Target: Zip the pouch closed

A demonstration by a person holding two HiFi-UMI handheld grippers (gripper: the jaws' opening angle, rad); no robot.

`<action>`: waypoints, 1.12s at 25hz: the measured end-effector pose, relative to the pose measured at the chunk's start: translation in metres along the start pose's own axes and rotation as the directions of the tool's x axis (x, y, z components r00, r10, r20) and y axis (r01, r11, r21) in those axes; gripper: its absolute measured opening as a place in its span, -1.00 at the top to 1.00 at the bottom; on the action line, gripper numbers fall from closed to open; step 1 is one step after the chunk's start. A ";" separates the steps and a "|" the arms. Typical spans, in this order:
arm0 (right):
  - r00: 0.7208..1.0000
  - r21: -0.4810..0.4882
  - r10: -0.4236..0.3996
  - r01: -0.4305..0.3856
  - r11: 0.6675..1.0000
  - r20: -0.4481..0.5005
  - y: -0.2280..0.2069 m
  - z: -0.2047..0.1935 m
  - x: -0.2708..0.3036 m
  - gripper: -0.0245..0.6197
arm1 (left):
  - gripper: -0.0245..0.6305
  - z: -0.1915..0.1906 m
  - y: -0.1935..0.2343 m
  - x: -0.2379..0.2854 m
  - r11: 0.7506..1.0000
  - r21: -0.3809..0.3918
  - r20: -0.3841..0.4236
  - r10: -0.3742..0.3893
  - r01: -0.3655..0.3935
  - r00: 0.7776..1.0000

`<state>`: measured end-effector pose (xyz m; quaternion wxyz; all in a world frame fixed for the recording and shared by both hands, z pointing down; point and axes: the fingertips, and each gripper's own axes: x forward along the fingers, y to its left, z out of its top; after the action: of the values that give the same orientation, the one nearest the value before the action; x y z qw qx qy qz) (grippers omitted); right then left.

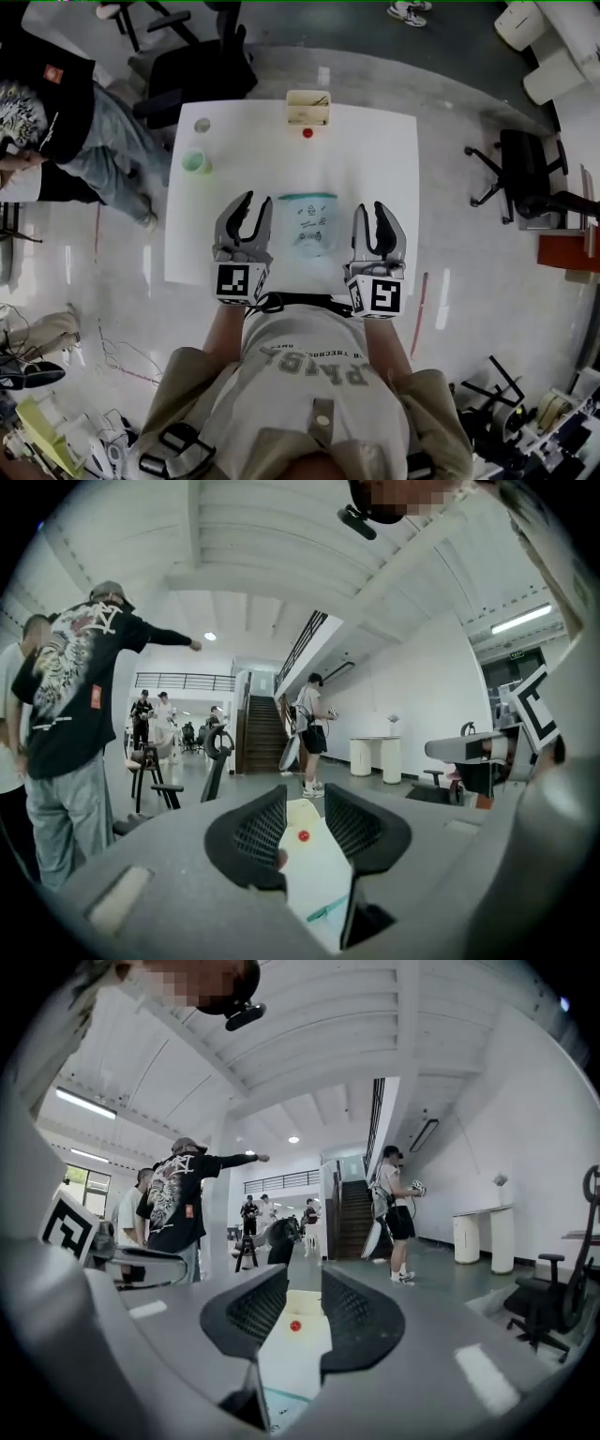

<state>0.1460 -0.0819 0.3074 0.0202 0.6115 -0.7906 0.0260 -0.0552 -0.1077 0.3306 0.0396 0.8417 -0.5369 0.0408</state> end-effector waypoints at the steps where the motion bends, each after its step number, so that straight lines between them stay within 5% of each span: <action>1: 1.000 0.003 -0.006 0.006 1.000 0.010 0.001 0.002 -0.002 0.63 | 0.49 0.003 0.001 -0.001 1.000 0.004 0.015 0.012 -0.012 1.000; 12: 0.996 -0.069 -0.043 0.049 0.996 0.082 0.002 0.020 -0.012 0.67 | 0.69 0.036 -0.004 -0.003 0.995 0.072 0.103 0.067 -0.075 0.992; 20: 0.990 -0.145 -0.040 0.060 0.988 0.132 0.002 0.032 -0.010 0.92 | 0.87 0.055 -0.002 0.000 0.987 0.108 0.172 0.101 -0.121 0.980; 28: 0.989 -0.168 -0.058 0.081 0.982 0.136 -0.009 0.036 -0.007 0.92 | 0.88 0.060 -0.001 -0.004 0.983 0.106 0.191 0.129 -0.151 0.973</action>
<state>0.1561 -0.0800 0.2716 0.0226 0.6351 -0.7676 -0.0835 -0.0547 -0.1103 0.2708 -0.0635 0.8028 -0.5929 -0.0022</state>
